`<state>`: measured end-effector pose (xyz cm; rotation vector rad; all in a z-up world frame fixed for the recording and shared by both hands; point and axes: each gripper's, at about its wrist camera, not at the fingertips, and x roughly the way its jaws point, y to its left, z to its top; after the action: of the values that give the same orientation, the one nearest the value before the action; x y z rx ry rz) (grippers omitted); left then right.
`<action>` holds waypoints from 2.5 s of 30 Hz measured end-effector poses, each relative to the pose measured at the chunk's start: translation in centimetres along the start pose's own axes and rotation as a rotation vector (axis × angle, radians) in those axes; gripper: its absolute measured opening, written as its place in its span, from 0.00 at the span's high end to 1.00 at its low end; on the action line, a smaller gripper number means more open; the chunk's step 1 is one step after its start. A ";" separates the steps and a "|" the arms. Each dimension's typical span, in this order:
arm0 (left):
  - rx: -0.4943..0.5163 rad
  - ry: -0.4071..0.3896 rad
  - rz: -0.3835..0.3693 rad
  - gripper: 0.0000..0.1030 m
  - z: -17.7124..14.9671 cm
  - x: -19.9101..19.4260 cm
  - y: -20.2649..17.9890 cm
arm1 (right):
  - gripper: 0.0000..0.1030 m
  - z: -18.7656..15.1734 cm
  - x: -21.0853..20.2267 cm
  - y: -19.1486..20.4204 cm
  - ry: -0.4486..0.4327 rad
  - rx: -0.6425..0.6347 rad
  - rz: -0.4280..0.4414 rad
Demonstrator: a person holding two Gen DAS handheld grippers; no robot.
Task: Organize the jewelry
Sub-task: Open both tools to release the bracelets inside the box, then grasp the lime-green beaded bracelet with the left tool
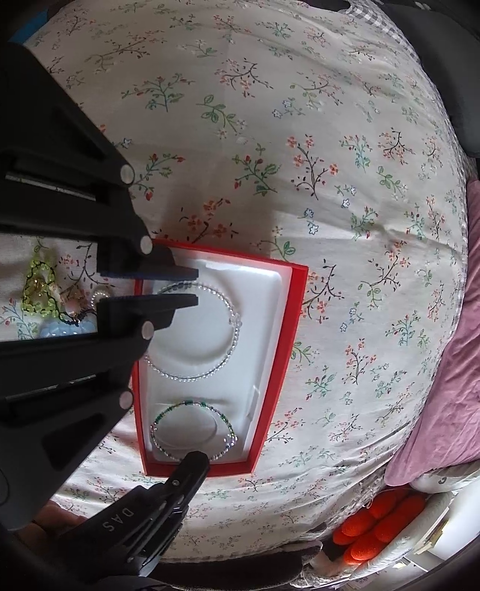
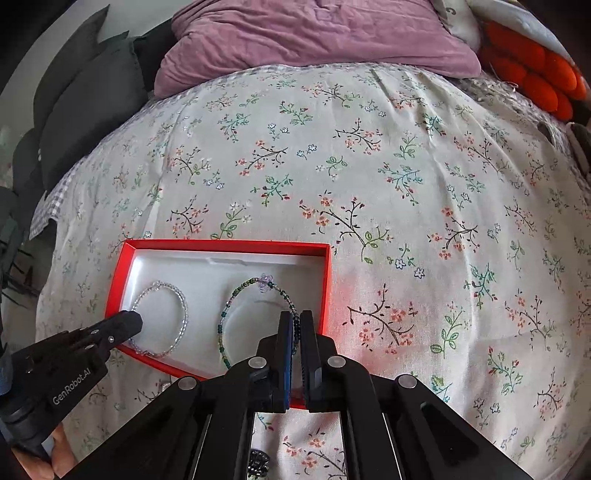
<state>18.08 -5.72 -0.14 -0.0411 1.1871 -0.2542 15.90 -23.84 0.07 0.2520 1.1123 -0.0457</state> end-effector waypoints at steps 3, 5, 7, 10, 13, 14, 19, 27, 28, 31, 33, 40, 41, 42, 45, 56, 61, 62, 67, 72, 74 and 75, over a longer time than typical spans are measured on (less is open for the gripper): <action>0.007 -0.028 -0.001 0.91 0.0 -0.6 -0.2 | 0.86 0.1 -0.4 0.3 -0.007 -0.017 0.029; 0.020 -0.044 -0.006 0.81 -0.1 -1.2 -0.4 | 0.86 0.0 -1.0 0.5 -0.015 -0.027 0.037; 0.030 -0.066 -0.005 0.66 -0.2 -2.0 -0.6 | 0.86 -0.1 -1.8 0.6 -0.024 -0.038 0.041; 0.050 -0.091 0.004 0.53 -0.6 -3.2 -1.0 | 0.86 -0.5 -3.2 0.8 -0.038 -0.064 0.038; 0.080 -0.108 0.035 0.41 -1.3 -4.2 -1.3 | 0.86 -1.3 -4.8 1.0 -0.050 -0.094 0.038; 0.084 -0.114 0.040 0.38 -1.5 -4.5 -1.3 | 0.86 -1.6 -5.4 1.0 -0.054 -0.104 0.035; 0.122 -0.128 0.064 0.21 -3.0 -6.3 -1.8 | 0.85 -3.4 -7.6 0.9 -0.066 -0.145 0.018; 0.153 -0.091 0.093 0.18 -5.8 -7.8 -2.1 | 0.69 -6.6 -9.6 0.6 -0.050 -0.186 0.032; 0.154 -0.086 0.091 0.18 -6.1 -7.9 -1.9 | 0.59 -6.9 -9.8 0.6 -0.050 -0.186 0.033; 0.154 -0.084 0.077 0.18 -7.1 -8.3 -1.4 | 0.33 -7.8 -10.5 0.4 -0.075 -0.179 0.033; 0.148 -0.081 0.062 0.16 -7.7 -8.3 -0.9 | 0.30 -8.3 -10.7 0.3 -0.083 -0.183 0.028; 0.166 -0.035 0.016 0.13 -9.9 -6.5 1.2 | 0.24 -11.0 -9.2 0.7 -0.054 -0.240 -0.010; 0.175 -0.029 0.020 0.13 -10.2 -6.2 1.5 | 0.23 -11.4 -8.8 0.8 -0.046 -0.246 -0.005; 0.185 -0.026 0.024 0.13 -10.5 -6.0 1.6 | 0.23 -11.9 -8.3 0.9 -0.035 -0.251 0.000; 0.228 -0.025 0.019 0.13 -11.3 -5.3 2.4 | 0.23 -13.1 -6.9 0.8 -0.007 -0.256 0.014; 0.315 -0.015 -0.027 0.18 -11.5 -2.3 4.9 | 0.24 -14.2 -4.1 -0.2 0.040 -0.276 -0.022; 0.352 -0.037 -0.056 0.31 -11.2 -1.8 4.6 | 0.24 -14.0 -3.9 -0.3 0.040 -0.269 -0.031; 0.353 -0.045 -0.060 0.34 -11.1 -1.8 4.5 | 0.23 -14.0 -3.9 -0.2 0.039 -0.267 -0.030; 0.396 -0.047 -0.101 0.37 -10.8 -1.2 3.4 | 0.23 -13.8 -4.0 0.4 0.031 -0.267 -0.025; 0.482 -0.039 -0.054 0.46 -11.0 0.0 1.5 | 0.23 -13.5 -4.2 1.0 0.013 -0.280 -0.024; 0.502 -0.039 -0.051 0.58 -11.1 0.1 0.8 | 0.24 -13.2 -4.2 1.2 0.004 -0.282 -0.021; 0.505 -0.038 -0.054 0.61 -11.2 0.1 0.7 | 0.23 -13.0 -4.2 1.3 0.001 -0.280 -0.019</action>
<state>7.96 -3.91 -4.52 0.3624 1.0566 -0.5915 2.74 -20.04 -1.37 -0.0090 1.1074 0.0933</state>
